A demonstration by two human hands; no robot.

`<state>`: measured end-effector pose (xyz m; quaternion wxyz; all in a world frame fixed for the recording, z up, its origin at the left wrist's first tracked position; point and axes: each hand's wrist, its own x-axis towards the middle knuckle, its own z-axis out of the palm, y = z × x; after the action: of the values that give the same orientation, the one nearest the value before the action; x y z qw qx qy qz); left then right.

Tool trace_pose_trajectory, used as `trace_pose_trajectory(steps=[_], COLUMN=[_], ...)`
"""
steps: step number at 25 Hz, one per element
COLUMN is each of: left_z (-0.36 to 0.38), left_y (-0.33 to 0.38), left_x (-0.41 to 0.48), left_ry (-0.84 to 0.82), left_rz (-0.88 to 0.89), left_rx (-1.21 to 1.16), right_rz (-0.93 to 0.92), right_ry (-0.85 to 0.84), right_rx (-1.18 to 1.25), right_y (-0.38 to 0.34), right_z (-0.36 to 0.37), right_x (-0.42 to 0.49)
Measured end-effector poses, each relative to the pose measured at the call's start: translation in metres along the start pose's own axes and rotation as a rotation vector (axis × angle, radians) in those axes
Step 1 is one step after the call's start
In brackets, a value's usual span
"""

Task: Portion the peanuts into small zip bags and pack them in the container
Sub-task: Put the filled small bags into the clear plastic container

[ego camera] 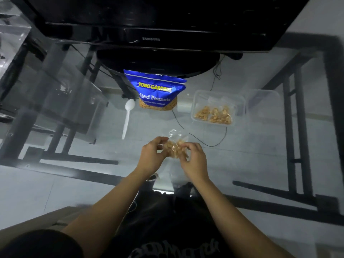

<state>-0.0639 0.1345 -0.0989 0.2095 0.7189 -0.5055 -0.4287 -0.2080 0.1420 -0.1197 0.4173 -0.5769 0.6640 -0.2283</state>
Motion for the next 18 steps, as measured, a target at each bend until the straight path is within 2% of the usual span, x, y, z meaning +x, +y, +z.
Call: trace_pose_trajectory(steps=[7, 10, 14, 18], left_z=[0.053, 0.058, 0.044, 0.049], left_y=[0.026, 0.048, 0.098, 0.125], left_x=[-0.012, -0.013, 0.025, 0.084], left_ry=[-0.19, -0.154, -0.03, -0.023], left_rz=[0.063, 0.134, 0.285, 0.098], left_rx=[0.0, -0.007, -0.099, -0.138], right_rz=[0.072, 0.068, -0.034, -0.015], right_ry=[0.078, 0.12, 0.245, 0.198], right_rx=[0.117, 0.178, 0.199, -0.006], right_y=[0.054, 0.05, 0.018, 0.007], right_z=[-0.054, -0.075, -0.117, -0.136], right_x=[-0.029, -0.03, 0.018, 0.083])
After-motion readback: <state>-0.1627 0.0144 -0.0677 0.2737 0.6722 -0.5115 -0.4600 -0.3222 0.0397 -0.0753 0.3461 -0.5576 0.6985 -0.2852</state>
